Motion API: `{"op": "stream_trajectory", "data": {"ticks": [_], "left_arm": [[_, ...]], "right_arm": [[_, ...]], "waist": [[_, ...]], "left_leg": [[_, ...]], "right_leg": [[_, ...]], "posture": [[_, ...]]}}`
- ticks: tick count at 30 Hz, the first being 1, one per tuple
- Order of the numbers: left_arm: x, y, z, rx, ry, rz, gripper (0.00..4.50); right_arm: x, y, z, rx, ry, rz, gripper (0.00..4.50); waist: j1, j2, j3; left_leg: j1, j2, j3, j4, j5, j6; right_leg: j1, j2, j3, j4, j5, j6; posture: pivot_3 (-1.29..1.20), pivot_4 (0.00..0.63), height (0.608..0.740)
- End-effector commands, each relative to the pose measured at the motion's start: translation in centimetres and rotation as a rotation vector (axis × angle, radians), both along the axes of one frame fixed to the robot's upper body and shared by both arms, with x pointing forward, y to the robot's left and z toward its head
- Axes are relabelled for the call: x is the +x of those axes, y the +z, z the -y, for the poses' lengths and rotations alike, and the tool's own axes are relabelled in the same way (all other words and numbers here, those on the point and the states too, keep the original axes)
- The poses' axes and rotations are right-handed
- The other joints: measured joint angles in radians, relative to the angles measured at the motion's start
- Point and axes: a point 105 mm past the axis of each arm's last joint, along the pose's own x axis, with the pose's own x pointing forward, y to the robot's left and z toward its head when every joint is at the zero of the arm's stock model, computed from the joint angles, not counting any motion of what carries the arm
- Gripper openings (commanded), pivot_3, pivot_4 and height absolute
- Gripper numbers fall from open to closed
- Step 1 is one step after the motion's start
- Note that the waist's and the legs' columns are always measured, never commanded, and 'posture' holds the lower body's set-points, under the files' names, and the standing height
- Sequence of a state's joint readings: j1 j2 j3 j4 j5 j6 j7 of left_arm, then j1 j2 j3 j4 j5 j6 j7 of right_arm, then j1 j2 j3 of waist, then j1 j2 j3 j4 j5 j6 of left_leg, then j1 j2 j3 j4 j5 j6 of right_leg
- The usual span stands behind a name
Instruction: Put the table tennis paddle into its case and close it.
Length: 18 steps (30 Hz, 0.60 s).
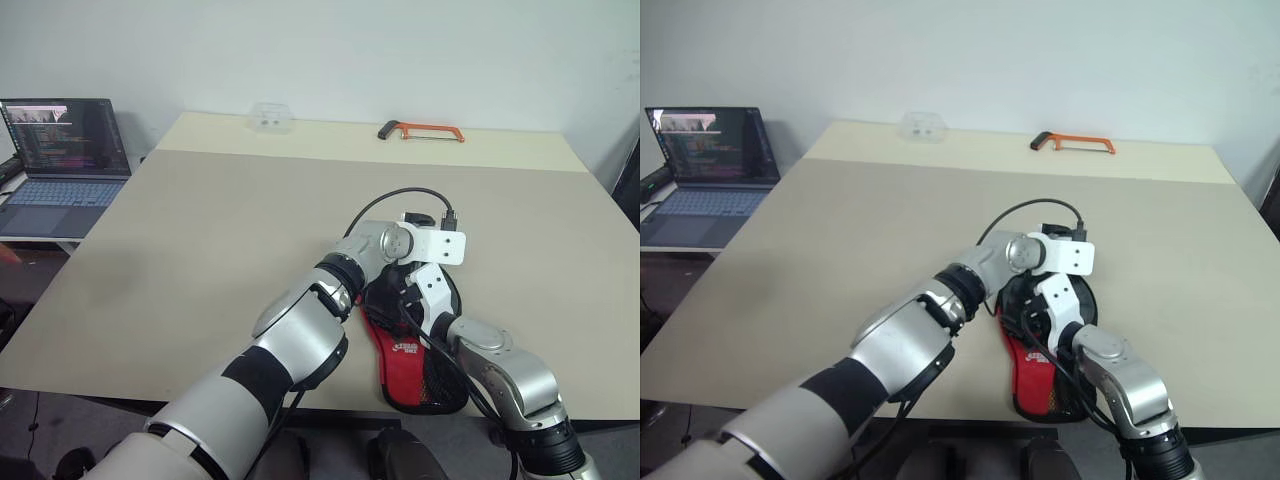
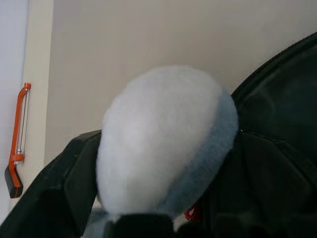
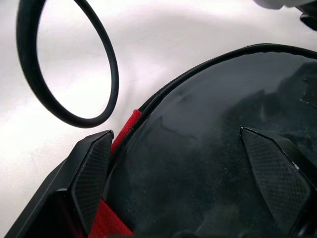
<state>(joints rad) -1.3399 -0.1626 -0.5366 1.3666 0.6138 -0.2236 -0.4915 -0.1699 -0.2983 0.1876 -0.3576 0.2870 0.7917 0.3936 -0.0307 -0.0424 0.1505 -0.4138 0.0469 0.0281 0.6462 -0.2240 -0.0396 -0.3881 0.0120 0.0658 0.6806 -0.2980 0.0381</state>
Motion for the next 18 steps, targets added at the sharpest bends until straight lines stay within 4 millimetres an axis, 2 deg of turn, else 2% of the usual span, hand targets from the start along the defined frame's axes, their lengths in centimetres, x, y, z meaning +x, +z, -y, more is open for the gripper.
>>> {"op": "stream_trajectory", "data": {"ticks": [1,5,8,12,14,18], "left_arm": [[-2.8,0.1,3.2,-0.043,-0.139,-0.073,4.48],[-3.1,2.0,3.3,-0.087,-0.189,-0.151,4.48],[-2.7,3.6,2.4,-0.074,-0.255,-0.083,4.48],[-2.0,5.9,1.4,-0.144,-0.257,-0.096,4.48],[-2.0,6.5,0.9,-0.162,-0.269,-0.127,4.48],[-1.2,7.7,-0.6,-0.163,-0.269,-0.073,4.48]], "right_arm": [[-0.9,-2.9,0.6,-0.047,0.009,-0.121,4.5],[-1.7,-3.8,0.4,-0.065,0.052,-0.149,4.5],[-1.3,-4.0,0.4,-0.071,0.051,-0.146,4.5],[-1.1,-3.9,0.3,-0.072,0.059,-0.142,4.5],[-1.1,-4.0,0.3,-0.074,0.067,-0.142,4.5],[-1.3,-4.1,0.3,-0.079,0.073,-0.146,4.5]], "waist": [[0.0,0.0,-0.001],[0.0,0.001,-0.001],[-0.001,0.001,-0.001],[-0.002,0.001,-0.001],[-0.003,0.001,-0.002],[-0.003,0.002,-0.002]], "left_leg": [[0.0,0.0,0.0,0.0,0.0,0.0],[0.0,0.0,0.0,0.0,0.0,0.0],[0.0,0.0,0.0,0.0,0.0,0.0],[0.0,0.0,0.0,0.0,0.0,0.0],[0.0,0.0,0.0,0.0,0.0,0.0],[0.001,0.0,0.0,0.0,0.0,0.0]], "right_leg": [[0.0,0.0,0.0,0.0,0.0,0.0],[0.0,0.0,0.0,0.0,0.0,0.0],[0.0,0.0,0.0,0.0,0.0,0.0],[0.0,0.0,0.0,0.0,0.0,0.0],[0.0,0.0,0.001,0.0,0.0,0.0],[0.0,0.001,0.001,0.0,0.0,0.0]], "posture": [[0.0,0.15,0.74],[0.0,0.15,0.74],[0.0,0.15,0.74],[0.0,0.15,0.74],[0.0,0.15,0.74],[0.0,0.15,0.74]]}}
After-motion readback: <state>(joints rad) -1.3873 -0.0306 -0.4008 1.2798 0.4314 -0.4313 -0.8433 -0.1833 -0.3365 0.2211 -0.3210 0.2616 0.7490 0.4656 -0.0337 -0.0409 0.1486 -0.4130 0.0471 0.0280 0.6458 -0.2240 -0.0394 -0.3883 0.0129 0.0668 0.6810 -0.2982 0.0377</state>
